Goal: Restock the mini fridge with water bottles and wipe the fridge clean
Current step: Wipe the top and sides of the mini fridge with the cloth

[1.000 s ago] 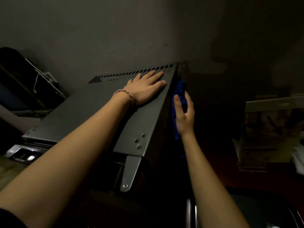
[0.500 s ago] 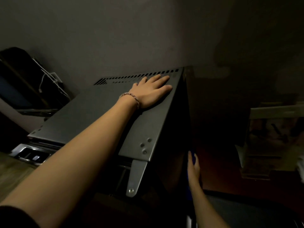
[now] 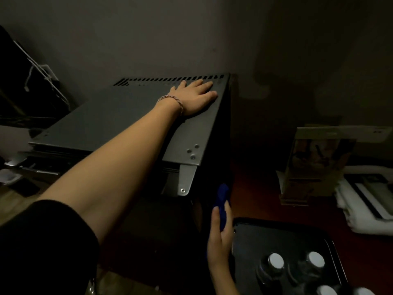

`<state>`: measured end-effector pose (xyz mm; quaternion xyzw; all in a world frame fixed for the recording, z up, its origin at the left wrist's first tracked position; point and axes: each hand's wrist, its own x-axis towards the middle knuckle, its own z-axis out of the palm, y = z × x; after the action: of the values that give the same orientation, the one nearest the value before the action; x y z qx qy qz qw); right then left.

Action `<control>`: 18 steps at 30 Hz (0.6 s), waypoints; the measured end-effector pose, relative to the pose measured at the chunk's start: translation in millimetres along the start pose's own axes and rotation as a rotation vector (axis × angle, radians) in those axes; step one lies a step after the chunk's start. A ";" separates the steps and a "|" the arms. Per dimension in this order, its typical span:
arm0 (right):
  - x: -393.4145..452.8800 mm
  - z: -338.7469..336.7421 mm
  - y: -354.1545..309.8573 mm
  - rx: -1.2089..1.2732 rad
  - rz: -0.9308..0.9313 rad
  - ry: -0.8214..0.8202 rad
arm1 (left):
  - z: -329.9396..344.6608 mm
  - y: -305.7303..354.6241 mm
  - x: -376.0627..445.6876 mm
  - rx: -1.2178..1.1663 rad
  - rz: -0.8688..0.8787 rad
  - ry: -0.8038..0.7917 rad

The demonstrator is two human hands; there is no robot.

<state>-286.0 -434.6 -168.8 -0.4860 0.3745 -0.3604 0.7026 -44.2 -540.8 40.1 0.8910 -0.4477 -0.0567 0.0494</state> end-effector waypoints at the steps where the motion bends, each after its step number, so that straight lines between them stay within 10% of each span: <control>1: -3.3 7.3 -5.7 -0.003 -0.057 0.008 | -0.6 -0.7 -0.9 -0.004 0.003 0.004; 11: -1.6 38.3 -138.0 -0.113 -0.585 -0.197 | -12.7 -21.6 -20.8 0.011 0.109 -0.066; 18: 18.7 52.7 -211.0 -1.218 -0.641 -0.615 | -33.5 -152.3 -87.3 -0.009 0.039 -0.057</control>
<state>-261.2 -485.7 41.9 -0.9524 0.1349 -0.1244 0.2434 29.6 -378.9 57.0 0.8799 -0.4660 -0.0830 0.0416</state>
